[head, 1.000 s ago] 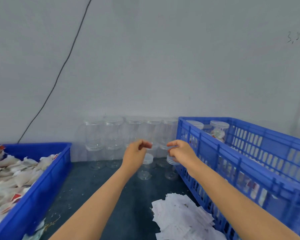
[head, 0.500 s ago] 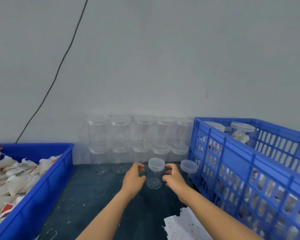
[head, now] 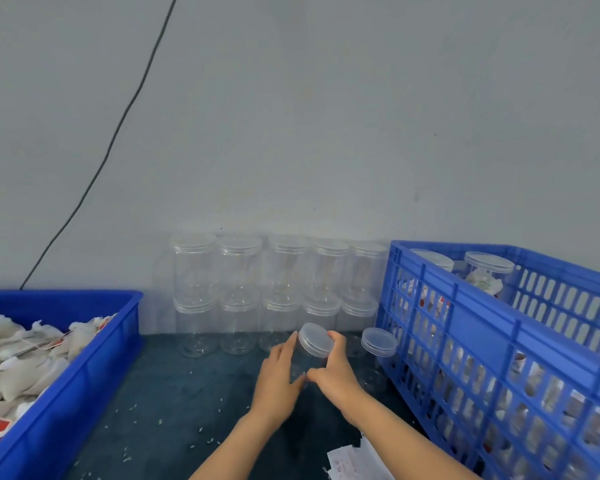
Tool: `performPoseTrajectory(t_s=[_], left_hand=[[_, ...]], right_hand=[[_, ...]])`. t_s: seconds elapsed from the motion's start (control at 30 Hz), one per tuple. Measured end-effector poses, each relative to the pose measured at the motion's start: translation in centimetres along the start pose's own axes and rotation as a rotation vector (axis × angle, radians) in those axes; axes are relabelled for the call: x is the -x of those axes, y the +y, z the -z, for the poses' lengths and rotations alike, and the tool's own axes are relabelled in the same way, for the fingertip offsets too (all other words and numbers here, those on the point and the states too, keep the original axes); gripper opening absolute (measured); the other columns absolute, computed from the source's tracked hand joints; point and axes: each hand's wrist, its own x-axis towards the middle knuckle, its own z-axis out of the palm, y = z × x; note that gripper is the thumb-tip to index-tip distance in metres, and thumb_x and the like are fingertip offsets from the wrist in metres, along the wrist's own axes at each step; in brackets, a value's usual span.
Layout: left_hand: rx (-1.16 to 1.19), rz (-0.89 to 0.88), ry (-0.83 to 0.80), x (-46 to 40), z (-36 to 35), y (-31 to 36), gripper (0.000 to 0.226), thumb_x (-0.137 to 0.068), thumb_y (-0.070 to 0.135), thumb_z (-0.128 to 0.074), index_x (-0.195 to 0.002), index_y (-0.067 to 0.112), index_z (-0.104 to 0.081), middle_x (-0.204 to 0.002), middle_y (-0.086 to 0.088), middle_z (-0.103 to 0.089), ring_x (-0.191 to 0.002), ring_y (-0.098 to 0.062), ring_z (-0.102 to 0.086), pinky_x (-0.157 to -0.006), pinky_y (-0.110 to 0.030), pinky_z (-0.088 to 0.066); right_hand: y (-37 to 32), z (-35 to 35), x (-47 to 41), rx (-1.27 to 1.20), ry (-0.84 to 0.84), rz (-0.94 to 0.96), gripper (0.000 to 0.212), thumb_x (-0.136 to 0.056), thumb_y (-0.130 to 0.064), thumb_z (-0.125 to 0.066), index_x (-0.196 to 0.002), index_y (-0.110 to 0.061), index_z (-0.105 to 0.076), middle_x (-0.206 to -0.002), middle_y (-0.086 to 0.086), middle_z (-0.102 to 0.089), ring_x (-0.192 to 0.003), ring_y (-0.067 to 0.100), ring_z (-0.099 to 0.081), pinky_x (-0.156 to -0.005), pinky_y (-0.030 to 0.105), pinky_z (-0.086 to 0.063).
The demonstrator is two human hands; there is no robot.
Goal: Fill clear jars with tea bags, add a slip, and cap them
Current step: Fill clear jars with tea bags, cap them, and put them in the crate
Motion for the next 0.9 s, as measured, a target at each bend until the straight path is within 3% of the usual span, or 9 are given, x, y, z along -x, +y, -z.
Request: performPoseTrajectory(t_s=[0.1, 0.17, 0.27, 0.4, 0.53, 0.63, 0.8, 0.9], left_hand=[[-0.082, -0.129, 0.133, 1.7, 1.7, 0.9, 0.074, -0.091, 0.014, -0.061, -0.149, 0.037, -0.020, -0.138, 0.001, -0.038, -0.117, -0.014, -0.047, -0.103, -0.034, -0.040], [-0.007, -0.208, 0.167, 3.6, 2.9, 1.3, 0.075, -0.087, 0.014, -0.068, -0.143, 0.043, -0.026, -0.132, 0.007, -0.041, -0.113, -0.009, -0.051, -0.099, -0.029, -0.045], [0.130, -0.269, 0.178, 7.4, 3.9, 0.8, 0.077, -0.080, 0.021, -0.079, -0.140, 0.045, -0.037, -0.129, 0.021, -0.039, -0.116, -0.001, -0.050, -0.093, -0.014, -0.046], [0.096, -0.281, 0.178, 11.9, 4.0, -1.6, 0.091, -0.075, 0.024, -0.082, -0.145, 0.051, -0.031, -0.132, 0.031, -0.038, -0.122, 0.001, -0.048, -0.094, -0.012, -0.044], [0.083, -0.234, 0.216, 14.1, 4.3, -2.8, 0.096, -0.071, 0.022, -0.085, -0.144, 0.053, -0.030, -0.132, 0.032, -0.044, -0.123, 0.004, -0.047, -0.094, -0.006, -0.037], [0.065, -0.214, 0.249, 14.1, 4.3, -3.1, 0.096, -0.070, 0.020, -0.086, -0.144, 0.047, -0.032, -0.131, 0.030, -0.048, -0.123, 0.000, -0.048, -0.099, -0.011, -0.037], [-0.025, -0.219, 0.265, 13.8, 4.4, -3.8, 0.095, -0.068, 0.016, -0.085, -0.139, 0.047, -0.032, -0.126, 0.025, -0.048, -0.117, 0.002, -0.046, -0.097, -0.007, -0.033], [-0.066, -0.213, 0.265, 13.9, 4.3, -4.2, 0.087, -0.068, 0.015, -0.084, -0.140, 0.032, -0.038, -0.125, 0.024, -0.045, -0.118, 0.000, -0.043, -0.100, -0.004, -0.027]], right_hand=[[-0.9, -0.7, 1.8, -0.058, 0.032, 0.087, 0.068, -0.085, -0.004, -0.067, -0.136, -0.018, -0.025, -0.131, 0.006, -0.043, -0.118, 0.017, -0.048, -0.085, 0.017, -0.047], [-1.4, -1.3, 3.4, -0.158, 0.051, 0.106, 0.062, -0.087, -0.016, -0.070, -0.134, -0.015, -0.029, -0.127, 0.007, -0.047, -0.114, 0.019, -0.054, -0.092, 0.028, -0.050], [-1.5, -3.0, 6.1, -0.331, 0.100, 0.079, 0.041, -0.089, -0.034, -0.065, -0.118, -0.017, -0.042, -0.116, 0.009, -0.058, -0.103, 0.021, -0.062, -0.090, 0.040, -0.053], [-0.4, -5.6, 9.5, -0.417, 0.151, 0.011, 0.036, -0.086, -0.046, -0.063, -0.103, -0.018, -0.047, -0.106, 0.009, -0.060, -0.096, 0.024, -0.065, -0.085, 0.049, -0.055], [0.2, -7.3, 11.2, -0.431, 0.143, 0.056, 0.029, -0.086, -0.039, -0.066, -0.103, -0.023, -0.048, -0.108, 0.004, -0.058, -0.097, 0.020, -0.063, -0.087, 0.044, -0.055], [0.4, -7.9, 11.6, -0.441, 0.156, 0.116, 0.028, -0.084, -0.036, -0.067, -0.105, -0.026, -0.050, -0.112, 0.001, -0.059, -0.099, 0.017, -0.063, -0.087, 0.041, -0.054], [1.2, -8.2, 11.9, -0.467, 0.161, 0.161, 0.045, -0.075, -0.052, -0.067, -0.108, -0.022, -0.055, -0.110, -0.001, -0.062, -0.098, 0.016, -0.064, -0.087, 0.042, -0.054], [2.0, -8.3, 12.1, -0.434, 0.153, 0.176, 0.051, -0.072, -0.060, -0.059, -0.111, -0.027, -0.056, -0.111, -0.007, -0.062, -0.104, 0.015, -0.062, -0.092, 0.047, -0.051]])
